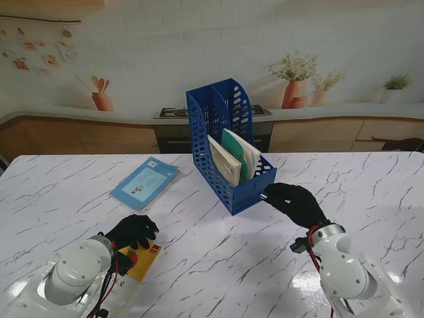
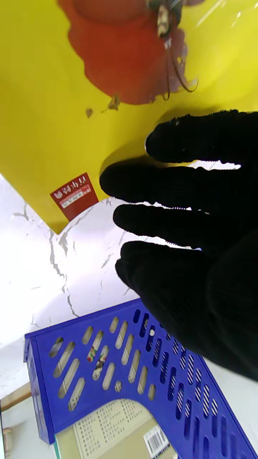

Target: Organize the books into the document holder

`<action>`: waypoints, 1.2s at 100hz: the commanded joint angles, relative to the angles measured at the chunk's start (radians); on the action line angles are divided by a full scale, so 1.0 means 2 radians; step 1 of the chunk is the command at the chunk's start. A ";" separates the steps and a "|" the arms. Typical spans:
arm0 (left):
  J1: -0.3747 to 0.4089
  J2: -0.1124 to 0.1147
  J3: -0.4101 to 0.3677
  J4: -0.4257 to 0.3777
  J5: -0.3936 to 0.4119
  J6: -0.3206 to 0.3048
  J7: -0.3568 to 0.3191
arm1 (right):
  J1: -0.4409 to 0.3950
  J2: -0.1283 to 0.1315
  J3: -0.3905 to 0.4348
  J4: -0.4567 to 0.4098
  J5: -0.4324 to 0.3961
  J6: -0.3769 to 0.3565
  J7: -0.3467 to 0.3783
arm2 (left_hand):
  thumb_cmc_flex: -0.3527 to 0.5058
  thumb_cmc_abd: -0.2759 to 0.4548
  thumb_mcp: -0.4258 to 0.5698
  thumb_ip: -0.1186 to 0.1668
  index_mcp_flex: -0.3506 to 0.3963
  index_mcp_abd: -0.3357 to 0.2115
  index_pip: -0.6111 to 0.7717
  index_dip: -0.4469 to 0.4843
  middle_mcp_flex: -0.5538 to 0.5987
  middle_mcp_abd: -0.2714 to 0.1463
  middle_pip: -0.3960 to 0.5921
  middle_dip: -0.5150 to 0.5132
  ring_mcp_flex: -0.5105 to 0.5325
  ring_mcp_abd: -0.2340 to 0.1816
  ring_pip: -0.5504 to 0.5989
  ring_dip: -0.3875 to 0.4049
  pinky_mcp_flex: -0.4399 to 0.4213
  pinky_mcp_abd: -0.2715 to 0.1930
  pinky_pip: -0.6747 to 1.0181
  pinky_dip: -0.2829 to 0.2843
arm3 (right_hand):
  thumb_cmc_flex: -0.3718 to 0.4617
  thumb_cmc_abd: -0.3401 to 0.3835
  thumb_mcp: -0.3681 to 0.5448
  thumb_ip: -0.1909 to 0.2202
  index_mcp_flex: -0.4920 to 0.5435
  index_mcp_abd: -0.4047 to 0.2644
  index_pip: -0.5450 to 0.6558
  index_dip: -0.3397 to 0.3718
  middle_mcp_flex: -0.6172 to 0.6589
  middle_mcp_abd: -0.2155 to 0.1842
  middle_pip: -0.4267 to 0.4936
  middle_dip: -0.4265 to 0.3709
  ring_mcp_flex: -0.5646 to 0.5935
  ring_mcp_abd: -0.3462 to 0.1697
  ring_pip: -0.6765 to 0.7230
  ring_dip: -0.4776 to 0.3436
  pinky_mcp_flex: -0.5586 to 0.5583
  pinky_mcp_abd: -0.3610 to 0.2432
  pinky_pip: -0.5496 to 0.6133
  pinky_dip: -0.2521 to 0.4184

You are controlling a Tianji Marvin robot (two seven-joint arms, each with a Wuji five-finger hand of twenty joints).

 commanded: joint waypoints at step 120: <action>0.139 -0.003 -0.067 -0.092 0.169 0.148 0.017 | 0.007 0.000 -0.005 0.007 0.012 -0.008 0.016 | -0.086 -0.134 0.106 -0.031 -0.030 -0.025 -0.008 0.081 -0.079 -0.023 0.116 0.271 -0.010 -0.030 0.084 0.217 0.167 -0.110 -0.036 -0.044 | 0.013 0.009 -0.013 0.007 0.029 -0.007 0.018 0.001 0.030 -0.005 -0.004 0.002 0.019 0.001 0.014 0.010 -0.011 -0.027 -0.003 -0.006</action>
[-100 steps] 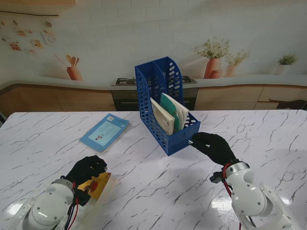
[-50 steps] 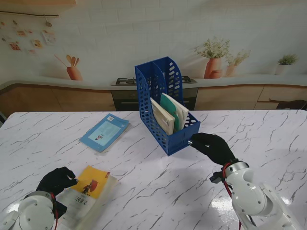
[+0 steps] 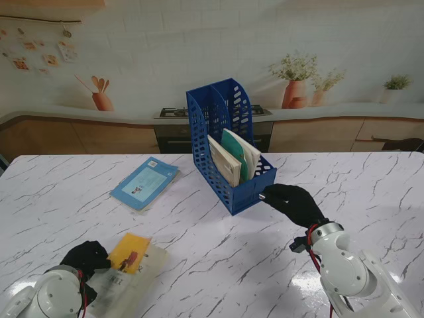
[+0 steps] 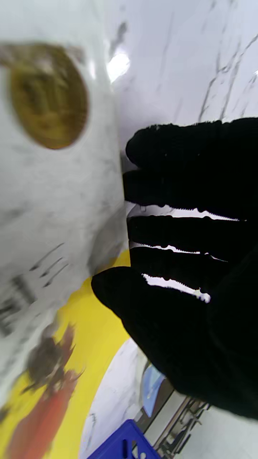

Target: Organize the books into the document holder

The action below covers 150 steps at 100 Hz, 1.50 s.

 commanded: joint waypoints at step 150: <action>0.008 0.028 0.030 -0.033 -0.022 -0.087 -0.150 | 0.012 -0.001 -0.008 0.013 0.012 -0.024 0.007 | 0.076 0.215 -0.200 0.001 0.160 0.043 -0.086 -0.128 0.153 0.048 -0.158 -0.299 0.036 0.038 -0.152 -0.259 -0.043 0.065 -0.003 -0.024 | 0.012 0.008 -0.008 0.007 0.009 -0.006 0.012 -0.001 0.003 -0.005 -0.005 0.001 0.007 0.000 0.007 0.009 -0.013 -0.030 -0.012 -0.011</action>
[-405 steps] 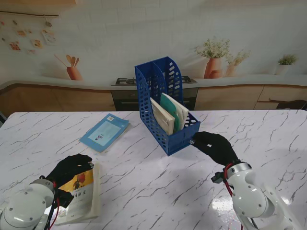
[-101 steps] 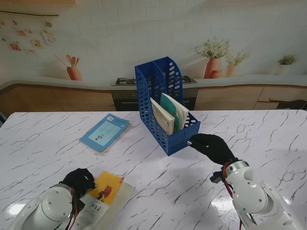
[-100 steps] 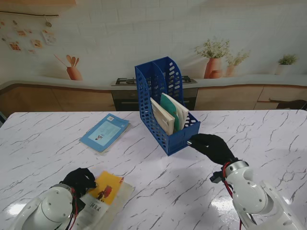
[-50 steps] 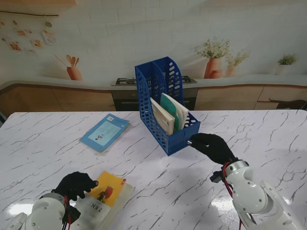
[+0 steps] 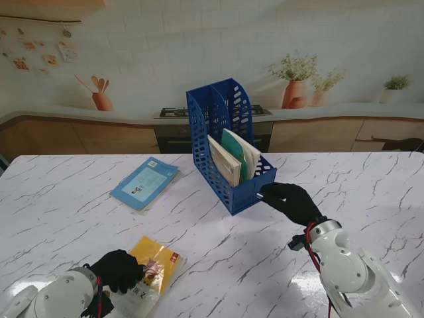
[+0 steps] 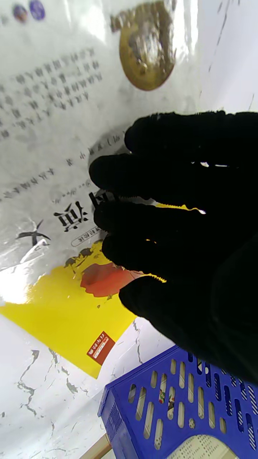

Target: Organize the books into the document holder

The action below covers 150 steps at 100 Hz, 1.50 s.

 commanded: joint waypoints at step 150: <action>-0.155 -0.018 0.106 0.193 -0.053 -0.140 0.063 | -0.022 -0.003 0.010 -0.020 -0.014 0.009 -0.007 | 0.029 0.004 0.014 0.010 0.000 -0.009 -0.008 -0.009 -0.064 -0.017 -0.067 -0.029 -0.103 -0.045 -0.121 -0.034 -0.120 -0.054 -0.097 0.026 | 0.008 0.010 -0.011 0.007 0.004 -0.007 0.006 -0.002 -0.001 -0.006 -0.006 0.001 0.004 -0.002 0.005 0.009 -0.010 -0.032 -0.010 -0.009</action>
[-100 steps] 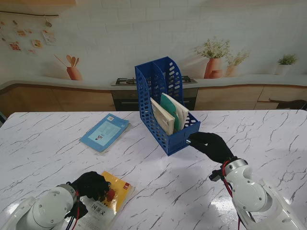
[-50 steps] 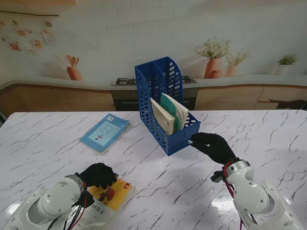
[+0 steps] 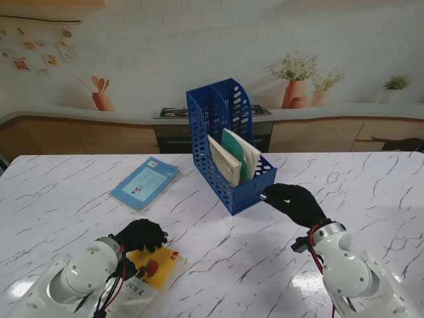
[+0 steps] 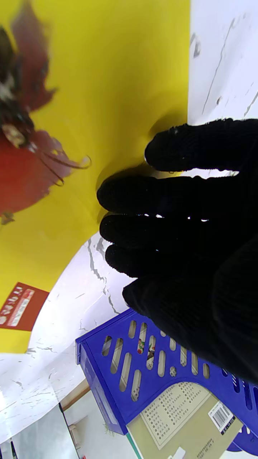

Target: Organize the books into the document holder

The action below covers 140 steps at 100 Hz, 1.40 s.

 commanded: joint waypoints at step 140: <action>0.254 0.020 -0.174 -0.212 0.156 0.174 -0.144 | 0.019 0.000 -0.006 0.018 0.019 0.005 0.025 | 0.000 0.112 -0.132 0.008 0.115 -0.032 0.024 0.003 0.066 0.002 -0.067 -0.049 -0.016 0.059 -0.144 -0.047 -0.061 -0.011 -0.185 0.024 | 0.012 0.014 -0.015 0.007 0.003 -0.006 0.003 -0.005 0.001 -0.007 -0.007 -0.001 0.005 -0.002 0.004 0.008 -0.011 -0.032 -0.006 -0.009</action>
